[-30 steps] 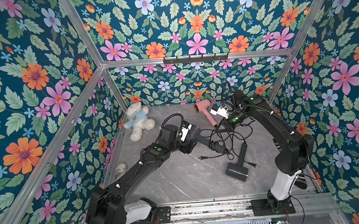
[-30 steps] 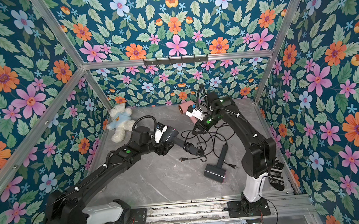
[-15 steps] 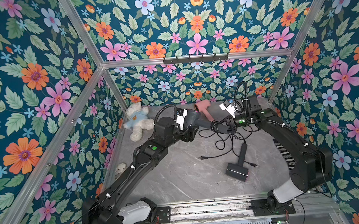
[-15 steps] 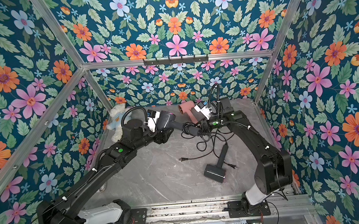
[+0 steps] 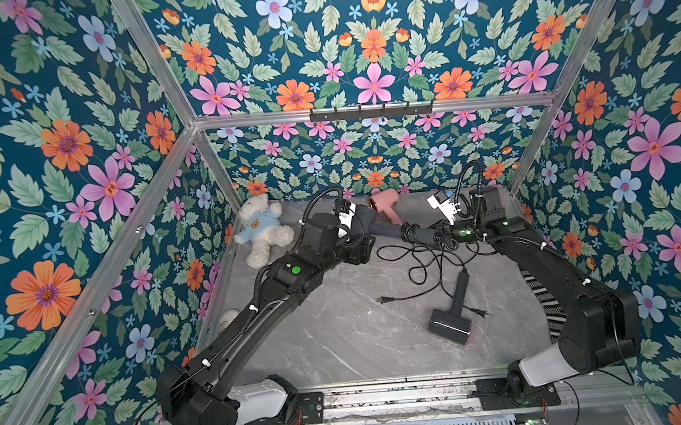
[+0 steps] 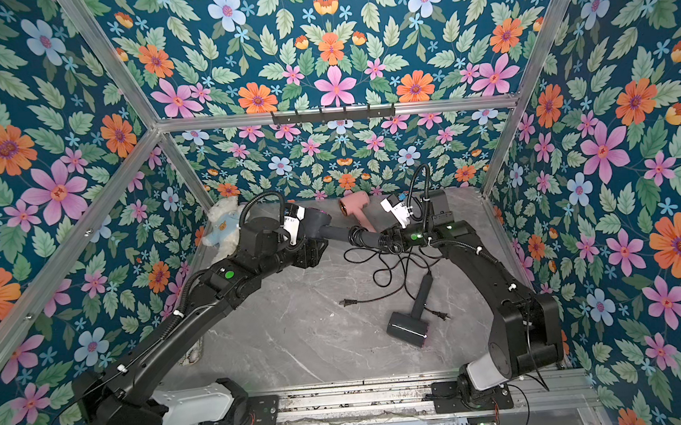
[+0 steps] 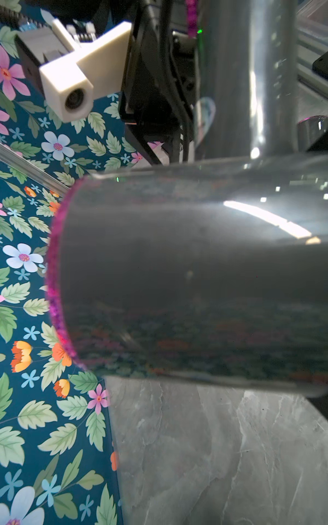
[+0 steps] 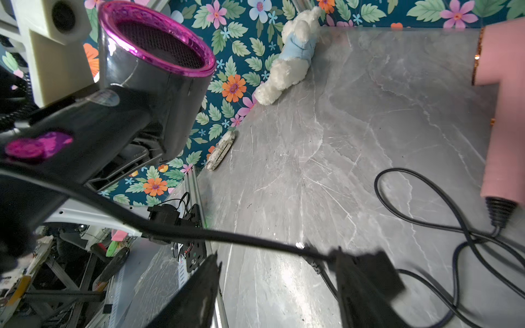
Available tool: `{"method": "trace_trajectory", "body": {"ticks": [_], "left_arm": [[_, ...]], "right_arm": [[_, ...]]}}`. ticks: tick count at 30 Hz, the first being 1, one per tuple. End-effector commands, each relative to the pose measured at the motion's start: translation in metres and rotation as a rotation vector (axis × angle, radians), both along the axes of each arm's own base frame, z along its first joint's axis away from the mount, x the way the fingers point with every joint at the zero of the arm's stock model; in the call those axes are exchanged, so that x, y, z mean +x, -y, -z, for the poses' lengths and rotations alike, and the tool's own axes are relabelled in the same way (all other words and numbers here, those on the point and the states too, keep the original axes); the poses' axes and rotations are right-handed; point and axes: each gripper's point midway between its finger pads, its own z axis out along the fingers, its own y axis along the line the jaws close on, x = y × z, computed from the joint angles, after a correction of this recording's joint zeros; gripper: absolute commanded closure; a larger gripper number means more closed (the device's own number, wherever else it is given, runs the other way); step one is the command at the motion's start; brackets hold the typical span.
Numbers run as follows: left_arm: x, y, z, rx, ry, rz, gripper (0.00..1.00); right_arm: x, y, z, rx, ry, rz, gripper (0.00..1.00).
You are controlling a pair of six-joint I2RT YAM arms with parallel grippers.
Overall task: Wrap the cord around the hair dryer
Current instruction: Wrap the power cord around the hair dryer.
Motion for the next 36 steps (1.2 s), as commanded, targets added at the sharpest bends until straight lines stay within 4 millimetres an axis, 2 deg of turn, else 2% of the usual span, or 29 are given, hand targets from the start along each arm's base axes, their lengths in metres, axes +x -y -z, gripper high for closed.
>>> {"method": "trace_trajectory", "body": {"ticks": [1,7,11,15,17,23,29,36], "left_arm": [[-0.004,0.003,-0.005,-0.015,-0.013,0.012,1.00],[-0.009,0.007,-0.007,-0.039,-0.034,0.034,1.00],[-0.008,0.005,-0.009,-0.050,-0.051,0.008,1.00],[-0.003,0.001,-0.010,-0.076,-0.071,-0.049,1.00],[-0.001,0.002,-0.007,-0.102,-0.083,-0.068,1.00],[0.003,0.007,0.002,-0.138,-0.106,-0.084,1.00],[0.006,0.009,-0.004,-0.149,-0.105,-0.088,1.00],[0.005,0.014,-0.011,-0.166,-0.113,-0.075,1.00]], "right_arm": [[0.004,0.005,-0.009,0.020,0.048,0.021,0.34],[0.006,0.006,-0.004,0.026,0.061,0.028,0.34],[0.004,0.006,-0.003,0.062,0.178,0.029,0.34],[-0.004,0.008,-0.004,0.136,0.299,0.062,0.39],[-0.004,0.007,-0.004,0.173,0.288,0.075,0.40],[-0.005,0.001,0.001,0.164,0.273,0.075,0.40],[0.000,-0.013,0.005,0.050,0.330,0.103,0.36],[0.008,-0.025,-0.002,0.098,0.362,0.114,0.35]]}}
